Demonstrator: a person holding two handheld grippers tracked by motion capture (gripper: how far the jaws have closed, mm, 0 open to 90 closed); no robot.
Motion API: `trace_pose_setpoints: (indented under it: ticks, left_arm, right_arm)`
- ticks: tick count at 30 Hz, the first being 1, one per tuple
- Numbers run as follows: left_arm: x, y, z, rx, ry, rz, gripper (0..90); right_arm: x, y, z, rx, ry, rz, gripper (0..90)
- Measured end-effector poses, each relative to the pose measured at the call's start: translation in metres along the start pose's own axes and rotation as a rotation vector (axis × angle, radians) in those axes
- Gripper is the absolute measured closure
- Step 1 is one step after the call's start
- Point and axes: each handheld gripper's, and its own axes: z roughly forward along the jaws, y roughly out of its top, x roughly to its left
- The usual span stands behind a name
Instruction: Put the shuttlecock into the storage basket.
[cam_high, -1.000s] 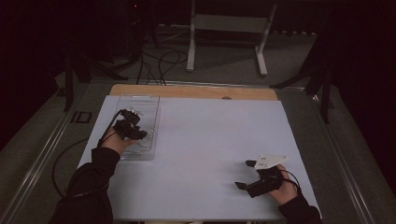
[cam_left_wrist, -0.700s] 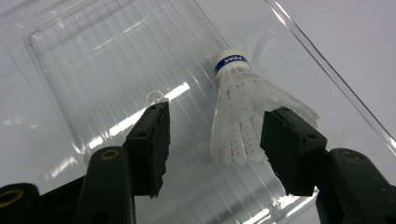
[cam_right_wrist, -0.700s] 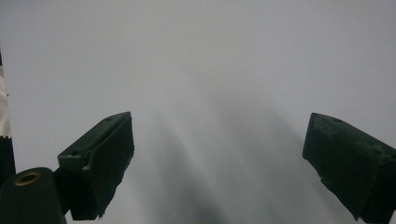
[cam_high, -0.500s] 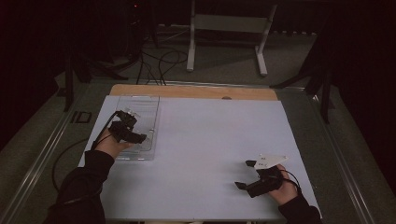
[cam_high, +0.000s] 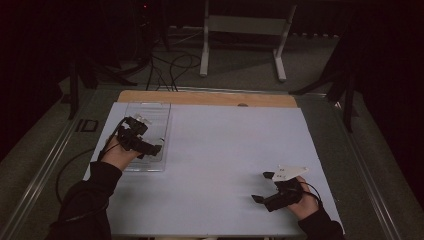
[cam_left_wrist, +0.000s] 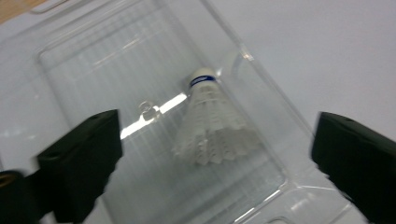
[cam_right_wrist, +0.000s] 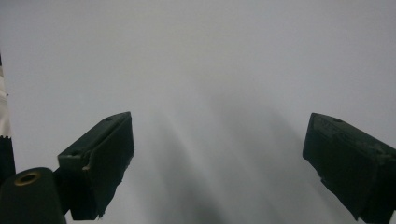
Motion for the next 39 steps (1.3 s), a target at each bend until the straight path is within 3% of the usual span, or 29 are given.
trace_pose_setpoints:
  ticks: [11, 19, 30, 39]
  left_arm:
    - [-0.006, 0.006, -0.008, -0.082, -0.044, 0.009, 0.0]
    - [-0.01, 0.011, -0.009, -0.104, -0.11, 0.001, 0.0]
    - [-0.028, 0.018, -0.007, -0.15, -0.165, 0.102, 0.0]
    - [-0.042, 0.027, -0.007, -0.18, -0.193, 0.123, 0.0]
  right_arm:
    - [0.0, 0.0, 0.0, 0.0, 0.001, 0.001, 9.1]
    - [0.0, 0.0, 0.0, 0.0, -0.001, 0.001, 9.1]
    - [0.0, 0.0, 0.0, -0.001, 0.001, 0.001, 9.1]
    - [0.0, 0.0, 0.0, 0.0, 0.005, 0.002, 9.0]
